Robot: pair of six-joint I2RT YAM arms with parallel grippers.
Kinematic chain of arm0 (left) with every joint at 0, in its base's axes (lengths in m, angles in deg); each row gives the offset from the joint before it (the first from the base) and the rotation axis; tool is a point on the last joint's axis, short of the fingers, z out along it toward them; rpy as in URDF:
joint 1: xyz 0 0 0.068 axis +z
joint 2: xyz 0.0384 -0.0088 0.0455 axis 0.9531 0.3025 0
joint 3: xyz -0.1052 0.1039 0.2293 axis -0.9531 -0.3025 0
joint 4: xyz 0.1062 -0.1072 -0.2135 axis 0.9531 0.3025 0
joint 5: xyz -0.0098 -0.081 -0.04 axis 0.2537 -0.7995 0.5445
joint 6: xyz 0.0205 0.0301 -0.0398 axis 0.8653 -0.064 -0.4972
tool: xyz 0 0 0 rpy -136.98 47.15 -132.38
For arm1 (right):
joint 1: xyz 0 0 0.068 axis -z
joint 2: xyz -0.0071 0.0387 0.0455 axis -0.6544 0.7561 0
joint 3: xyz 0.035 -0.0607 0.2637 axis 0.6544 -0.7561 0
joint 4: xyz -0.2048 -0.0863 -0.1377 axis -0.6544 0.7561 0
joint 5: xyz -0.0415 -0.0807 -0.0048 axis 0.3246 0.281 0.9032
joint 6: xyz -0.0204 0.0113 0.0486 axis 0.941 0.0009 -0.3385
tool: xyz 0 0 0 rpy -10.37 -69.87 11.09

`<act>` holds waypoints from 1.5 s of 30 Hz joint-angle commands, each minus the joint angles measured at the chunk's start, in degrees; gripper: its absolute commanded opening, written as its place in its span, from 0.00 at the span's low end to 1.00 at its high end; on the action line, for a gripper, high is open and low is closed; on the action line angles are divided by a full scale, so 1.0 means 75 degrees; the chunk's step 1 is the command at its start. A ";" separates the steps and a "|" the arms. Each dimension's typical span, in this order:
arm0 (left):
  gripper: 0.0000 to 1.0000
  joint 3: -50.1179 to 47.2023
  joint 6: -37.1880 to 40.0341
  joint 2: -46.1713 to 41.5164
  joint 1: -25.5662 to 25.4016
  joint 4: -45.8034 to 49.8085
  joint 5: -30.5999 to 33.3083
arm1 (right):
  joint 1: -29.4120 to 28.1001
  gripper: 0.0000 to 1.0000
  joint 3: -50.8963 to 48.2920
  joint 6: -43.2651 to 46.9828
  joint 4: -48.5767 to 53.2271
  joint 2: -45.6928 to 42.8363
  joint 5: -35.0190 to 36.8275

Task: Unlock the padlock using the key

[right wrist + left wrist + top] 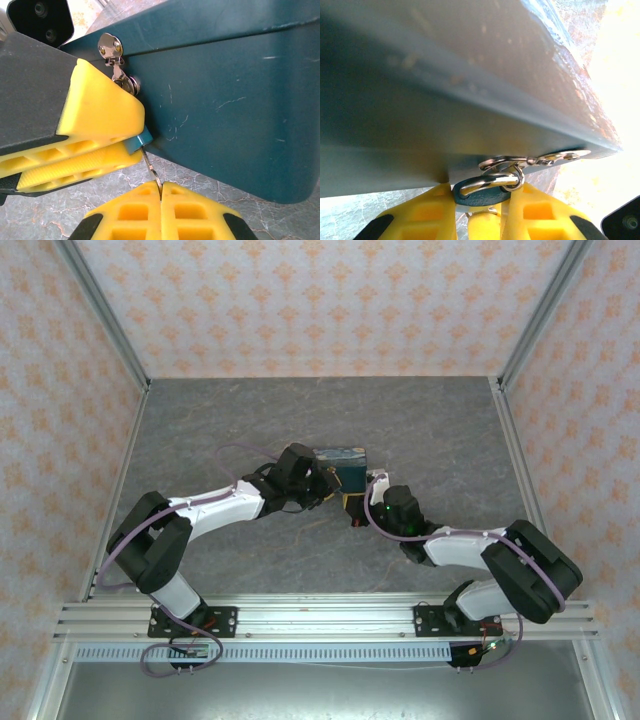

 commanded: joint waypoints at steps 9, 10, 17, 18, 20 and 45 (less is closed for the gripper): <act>0.15 -0.0067 -0.0140 -0.0250 0.0069 -0.0351 -0.0142 | 0.0039 0.00 0.0328 0.0009 -0.0406 0.0063 -0.0124; 0.15 -0.0074 -0.0161 -0.0255 0.0071 -0.0394 -0.0166 | 0.0039 0.00 0.0363 0.0019 -0.0407 0.0098 -0.0138; 0.15 -0.0148 -0.0352 -0.0268 0.0042 -0.0690 -0.0309 | 0.0080 0.00 0.0513 0.0164 -0.0457 0.0374 -0.0138; 0.15 -0.0161 -0.0361 -0.0267 0.0048 -0.0689 -0.0314 | 0.0103 0.00 0.0528 0.0193 -0.0465 0.0405 -0.0156; 0.15 -0.0189 -0.0375 -0.0279 0.0048 -0.0711 -0.0330 | 0.0159 0.00 0.0590 0.0222 -0.0475 0.0492 -0.0204; 0.15 -0.0142 -0.0056 -0.0368 0.0048 -0.0277 -0.0394 | 0.0543 0.00 0.1126 0.0113 -0.0979 0.1273 -0.1039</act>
